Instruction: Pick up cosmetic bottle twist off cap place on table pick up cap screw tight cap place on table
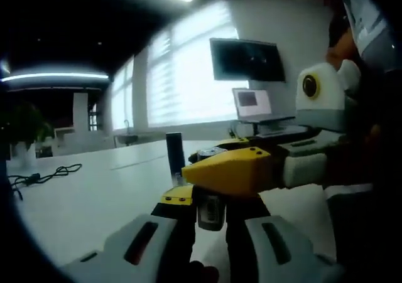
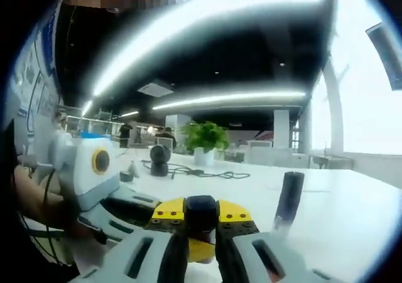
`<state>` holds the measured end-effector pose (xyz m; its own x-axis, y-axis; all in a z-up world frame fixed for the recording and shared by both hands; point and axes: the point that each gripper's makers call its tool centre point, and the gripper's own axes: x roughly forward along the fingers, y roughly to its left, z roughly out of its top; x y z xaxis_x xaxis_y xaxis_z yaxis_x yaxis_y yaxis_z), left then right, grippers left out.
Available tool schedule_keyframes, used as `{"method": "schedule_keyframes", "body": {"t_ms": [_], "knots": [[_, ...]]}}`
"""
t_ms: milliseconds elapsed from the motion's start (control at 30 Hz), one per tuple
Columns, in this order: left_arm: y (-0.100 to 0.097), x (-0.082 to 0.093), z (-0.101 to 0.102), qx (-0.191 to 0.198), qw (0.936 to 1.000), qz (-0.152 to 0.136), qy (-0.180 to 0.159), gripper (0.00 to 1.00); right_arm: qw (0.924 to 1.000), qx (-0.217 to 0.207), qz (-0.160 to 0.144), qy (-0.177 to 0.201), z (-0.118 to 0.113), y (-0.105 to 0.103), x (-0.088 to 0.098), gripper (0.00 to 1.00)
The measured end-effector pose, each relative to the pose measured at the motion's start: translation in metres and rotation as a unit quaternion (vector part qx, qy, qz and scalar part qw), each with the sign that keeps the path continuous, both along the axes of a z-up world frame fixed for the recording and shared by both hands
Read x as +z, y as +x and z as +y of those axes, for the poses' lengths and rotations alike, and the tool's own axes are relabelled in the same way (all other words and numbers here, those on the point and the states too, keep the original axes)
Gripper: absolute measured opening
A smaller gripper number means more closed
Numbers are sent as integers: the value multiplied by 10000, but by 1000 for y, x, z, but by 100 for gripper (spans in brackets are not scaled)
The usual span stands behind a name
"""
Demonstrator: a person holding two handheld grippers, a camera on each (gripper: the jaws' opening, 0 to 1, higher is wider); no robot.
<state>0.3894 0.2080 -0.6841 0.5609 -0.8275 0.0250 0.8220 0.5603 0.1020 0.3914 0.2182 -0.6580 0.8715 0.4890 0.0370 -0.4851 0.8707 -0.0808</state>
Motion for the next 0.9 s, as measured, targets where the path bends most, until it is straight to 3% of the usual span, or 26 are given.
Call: {"method": "schedule_keyframes", "body": {"t_ms": [100,167,400,500,633,900], "knots": [[0,3,0,-35,9999,11,-149,7,9997,141,-169,-56,0,-1,5,9],[-1,2,-1,-92,9997,98,-214,8,9998,187,-70,-10,-3,-1,4,9],[-1,2,-5,-240,9989,205,-358,9,9987,441,-156,-180,-1,-2,4,9],[0,1,-5,-264,9985,278,-380,10,9979,629,-120,-7,4,-4,6,9],[-1,-1,-8,-324,9985,289,-341,13,9974,700,-167,-88,10,-7,7,9],[-3,1,-8,-404,9978,341,-395,10,9955,928,-185,-112,13,-12,8,9]]}}
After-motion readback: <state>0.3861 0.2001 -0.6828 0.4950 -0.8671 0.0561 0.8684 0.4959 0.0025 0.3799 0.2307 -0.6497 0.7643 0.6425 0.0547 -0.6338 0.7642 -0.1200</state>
